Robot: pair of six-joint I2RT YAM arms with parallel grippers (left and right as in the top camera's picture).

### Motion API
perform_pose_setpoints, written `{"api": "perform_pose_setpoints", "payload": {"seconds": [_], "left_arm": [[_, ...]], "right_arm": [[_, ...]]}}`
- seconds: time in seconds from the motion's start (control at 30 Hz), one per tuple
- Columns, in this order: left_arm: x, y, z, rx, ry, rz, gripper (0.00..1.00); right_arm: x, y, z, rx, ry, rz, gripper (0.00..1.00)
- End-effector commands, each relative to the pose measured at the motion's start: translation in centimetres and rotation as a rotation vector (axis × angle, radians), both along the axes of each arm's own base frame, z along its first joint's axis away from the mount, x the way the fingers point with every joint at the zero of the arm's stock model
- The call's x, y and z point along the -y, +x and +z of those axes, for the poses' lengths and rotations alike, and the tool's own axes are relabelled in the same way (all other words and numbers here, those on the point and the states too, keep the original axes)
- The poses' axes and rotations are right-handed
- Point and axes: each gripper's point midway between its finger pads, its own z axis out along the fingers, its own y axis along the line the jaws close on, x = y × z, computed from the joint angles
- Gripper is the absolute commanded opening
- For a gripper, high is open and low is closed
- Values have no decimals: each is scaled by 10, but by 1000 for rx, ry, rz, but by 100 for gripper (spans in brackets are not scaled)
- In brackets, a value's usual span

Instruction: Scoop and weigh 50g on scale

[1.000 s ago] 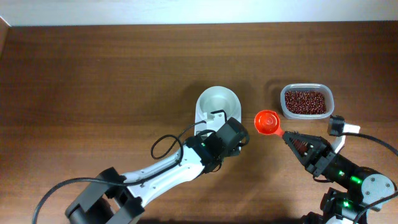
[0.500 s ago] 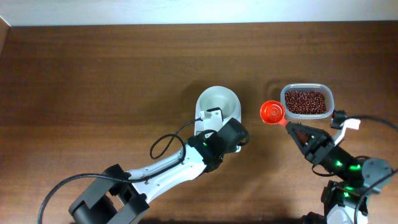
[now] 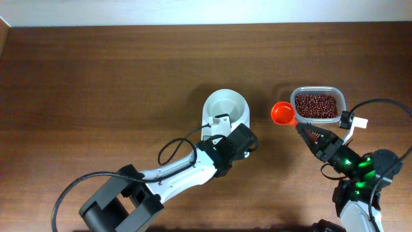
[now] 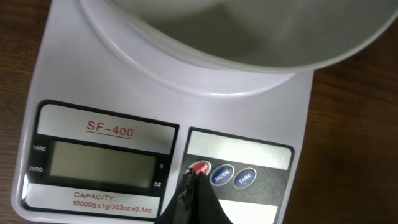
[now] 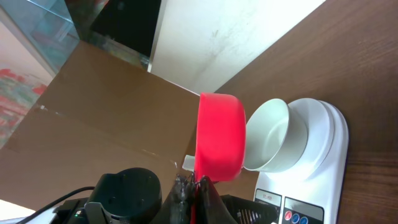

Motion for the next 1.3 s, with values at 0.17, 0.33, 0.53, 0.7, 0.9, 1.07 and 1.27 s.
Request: {"api": "perform_pose_setpoints", "payload": {"seconds": [0.17,0.33,0.53,0.7,0.9,1.07,1.27], "left_arm": [[8,2,-4,-6,-11,-19,0],[8,2,-6,-8,-9,-17,0],[9,3,-6,-4,-15,-15,0],[9,3,-7,-5,-14,-15,0],[10,4,-11,-9,-13,-12,0],[10,4,-11,-10,-12,-13,0],[10,3,-11,-10,-12,-13,0]], "right_arm": [[4,3,4,30,-22,-17,4],[4,3,4,30,-21,-17,4],[4,3,4,30,-21,-17,4],[4,3,4,30,-21,-17,4],[4,3,4,30,-21,-17,4],[4,3,4,30,-21,-17,4],[4,3,4,30,-21,-17,4]]}}
